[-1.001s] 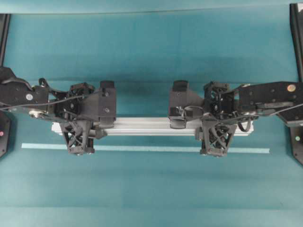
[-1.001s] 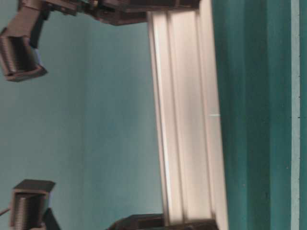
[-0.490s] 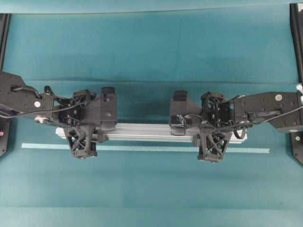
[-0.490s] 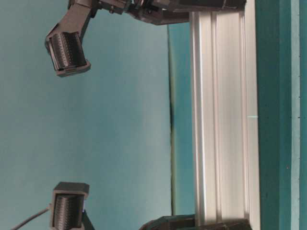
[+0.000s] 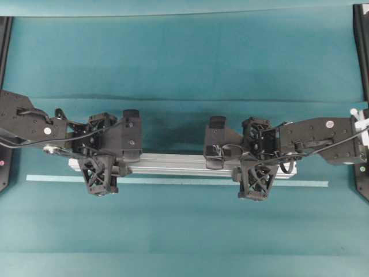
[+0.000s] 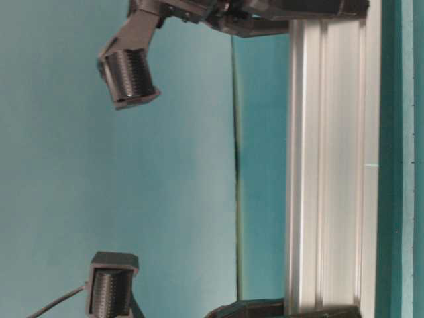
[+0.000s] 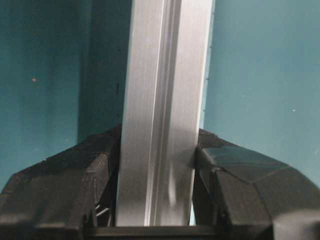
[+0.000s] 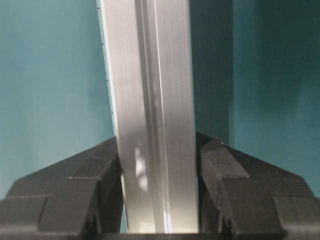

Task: Lift the metal rail with both hands.
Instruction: 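Lower the held rail back down onto the table with both grippers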

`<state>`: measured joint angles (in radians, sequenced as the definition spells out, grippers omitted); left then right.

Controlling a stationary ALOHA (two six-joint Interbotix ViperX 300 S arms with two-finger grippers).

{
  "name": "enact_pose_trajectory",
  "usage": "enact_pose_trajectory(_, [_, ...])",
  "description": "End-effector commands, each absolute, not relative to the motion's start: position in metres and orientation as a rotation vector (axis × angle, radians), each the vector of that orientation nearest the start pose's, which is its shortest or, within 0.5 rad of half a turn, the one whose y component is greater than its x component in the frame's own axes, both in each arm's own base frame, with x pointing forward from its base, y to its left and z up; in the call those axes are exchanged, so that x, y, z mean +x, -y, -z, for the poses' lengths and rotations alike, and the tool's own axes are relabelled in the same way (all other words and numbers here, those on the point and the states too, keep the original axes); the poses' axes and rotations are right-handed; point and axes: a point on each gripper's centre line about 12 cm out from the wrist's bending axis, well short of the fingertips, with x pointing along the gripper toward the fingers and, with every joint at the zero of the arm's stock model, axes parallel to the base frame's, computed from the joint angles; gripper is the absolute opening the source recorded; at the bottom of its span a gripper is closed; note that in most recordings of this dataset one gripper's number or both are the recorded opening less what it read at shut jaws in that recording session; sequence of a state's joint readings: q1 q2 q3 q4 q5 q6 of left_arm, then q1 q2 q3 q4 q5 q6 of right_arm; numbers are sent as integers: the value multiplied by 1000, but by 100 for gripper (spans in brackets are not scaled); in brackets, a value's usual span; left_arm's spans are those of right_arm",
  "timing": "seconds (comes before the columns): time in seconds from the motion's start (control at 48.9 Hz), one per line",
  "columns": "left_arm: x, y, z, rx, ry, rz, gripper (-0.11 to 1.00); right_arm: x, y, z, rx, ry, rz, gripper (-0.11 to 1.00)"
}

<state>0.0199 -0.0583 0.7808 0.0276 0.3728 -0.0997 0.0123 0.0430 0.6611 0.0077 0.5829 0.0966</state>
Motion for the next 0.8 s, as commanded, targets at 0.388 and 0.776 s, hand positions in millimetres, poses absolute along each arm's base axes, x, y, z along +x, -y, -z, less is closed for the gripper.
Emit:
enact_pose_trajectory(0.388, [329,-2,-127,-114,-1061,-78,36,330,-4,-98,88,-1308,56,38])
enact_pose_trajectory(0.776, [329,-3,-116,-107,-1046,-75,36,328,-1,-83,89,-1330,64,38])
